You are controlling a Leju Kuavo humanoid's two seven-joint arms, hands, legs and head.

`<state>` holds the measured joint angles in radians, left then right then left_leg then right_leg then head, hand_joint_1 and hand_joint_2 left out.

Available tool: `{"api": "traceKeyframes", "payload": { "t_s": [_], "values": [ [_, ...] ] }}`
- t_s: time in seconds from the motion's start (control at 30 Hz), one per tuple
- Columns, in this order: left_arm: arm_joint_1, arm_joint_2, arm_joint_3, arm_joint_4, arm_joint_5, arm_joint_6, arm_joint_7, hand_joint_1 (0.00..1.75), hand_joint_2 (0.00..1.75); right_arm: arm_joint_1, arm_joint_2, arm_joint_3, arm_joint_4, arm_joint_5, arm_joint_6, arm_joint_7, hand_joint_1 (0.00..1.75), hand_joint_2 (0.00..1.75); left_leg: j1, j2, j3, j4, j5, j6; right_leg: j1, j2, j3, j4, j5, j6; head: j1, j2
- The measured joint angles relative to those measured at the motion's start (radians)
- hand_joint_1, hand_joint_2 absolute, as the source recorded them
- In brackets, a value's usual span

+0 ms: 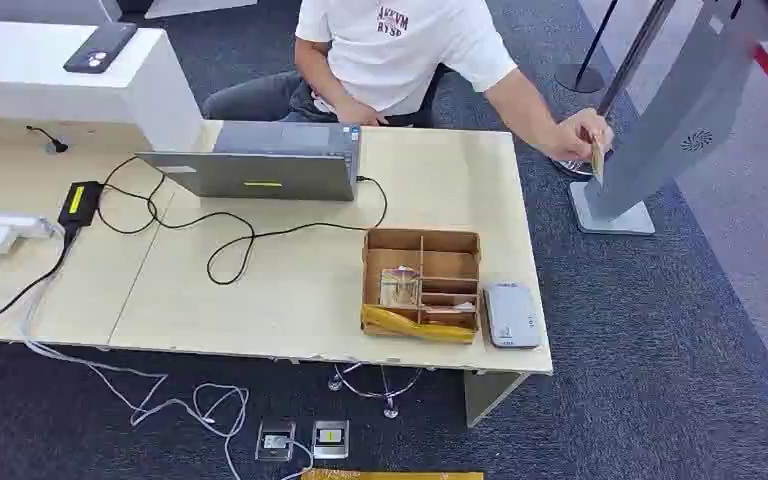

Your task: Pass the card to the sensor for recognition and then transmit it.

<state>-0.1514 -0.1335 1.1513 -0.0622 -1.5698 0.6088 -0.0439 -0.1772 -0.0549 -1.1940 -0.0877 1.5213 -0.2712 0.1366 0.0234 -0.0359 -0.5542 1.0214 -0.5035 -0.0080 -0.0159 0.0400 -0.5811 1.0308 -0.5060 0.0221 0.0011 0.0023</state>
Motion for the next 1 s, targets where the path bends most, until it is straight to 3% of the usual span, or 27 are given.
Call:
{"api": "traceKeyframes", "payload": {
  "t_s": [0.3, 0.37, 0.47, 0.57, 0.77, 0.87, 0.97, 1.0],
  "values": [
    [0.001, 0.0, -0.006, -0.001, 0.0, -0.002, 0.0, 0.0, 1.75, -0.064, -0.082, 0.0, -0.003, 0.023, -0.039, -0.018, 0.0, 1.75, -0.001, 0.0, 0.0, 0.0, 0.001, 0.001, -0.001, 0.0, 0.001, 0.0, 0.001, 0.001, -0.001, 0.0],
    [0.003, 0.001, -0.024, -0.001, 0.0, -0.004, 0.0, 0.0, 1.75, -0.108, -0.133, 0.0, -0.008, 0.033, -0.068, -0.006, 0.0, 1.75, -0.004, 0.001, 0.0, 0.0, 0.001, 0.002, -0.004, 0.002, -0.001, 0.001, 0.002, 0.002, -0.002, 0.0],
    [0.002, 0.001, -0.029, -0.002, 0.0, -0.005, -0.001, 0.0, 1.75, -0.209, -0.254, 0.009, -0.03, 0.034, -0.071, 0.014, 0.0, 1.75, -0.007, 0.003, 0.001, 0.0, 0.003, 0.005, -0.007, 0.002, -0.001, 0.0, 0.004, 0.004, 0.0, 0.0],
    [0.004, 0.002, -0.04, -0.002, 0.0, -0.005, -0.001, 0.0, 1.75, -0.263, -0.317, 0.018, -0.037, 0.034, -0.069, 0.017, 0.0, 1.75, -0.007, 0.0, 0.002, 0.0, 0.004, 0.006, -0.007, 0.001, 0.002, -0.001, 0.004, 0.005, 0.001, 0.0],
    [0.006, 0.0, -0.048, -0.002, 0.0, -0.005, -0.001, 0.0, 1.75, -0.27, -0.344, 0.021, -0.039, 0.034, -0.08, 0.015, 0.0, 1.75, -0.006, 0.0, 0.0, 0.0, 0.004, 0.005, -0.007, -0.001, 0.0, 0.001, 0.004, 0.005, 0.0, 0.0],
    [0.007, 0.001, -0.052, -0.002, 0.0, -0.009, -0.004, 0.0, 1.75, -0.301, -0.37, 0.029, -0.042, 0.034, -0.122, -0.028, 0.0, 1.75, -0.007, 0.0, -0.001, 0.0, 0.004, 0.005, -0.007, 0.001, 0.0, 0.001, 0.005, 0.005, -0.001, 0.0],
    [0.005, 0.002, -0.061, -0.003, 0.0, -0.014, -0.008, 0.0, 1.75, -0.399, -0.425, 0.047, -0.058, 0.025, -0.102, -0.04, 0.0, 1.75, -0.011, 0.004, 0.001, 0.0, 0.005, 0.007, -0.012, 0.004, -0.005, 0.002, 0.005, 0.006, -0.003, 0.0],
    [0.004, 0.002, -0.063, -0.004, 0.0, -0.014, -0.008, 0.0, 1.75, -0.41, -0.446, 0.059, -0.07, -0.022, -0.039, 0.001, 0.0, 1.75, -0.01, 0.002, 0.002, 0.0, 0.006, 0.008, -0.01, 0.002, -0.002, 0.001, 0.005, 0.007, 0.0, 0.0]
  ]
}}
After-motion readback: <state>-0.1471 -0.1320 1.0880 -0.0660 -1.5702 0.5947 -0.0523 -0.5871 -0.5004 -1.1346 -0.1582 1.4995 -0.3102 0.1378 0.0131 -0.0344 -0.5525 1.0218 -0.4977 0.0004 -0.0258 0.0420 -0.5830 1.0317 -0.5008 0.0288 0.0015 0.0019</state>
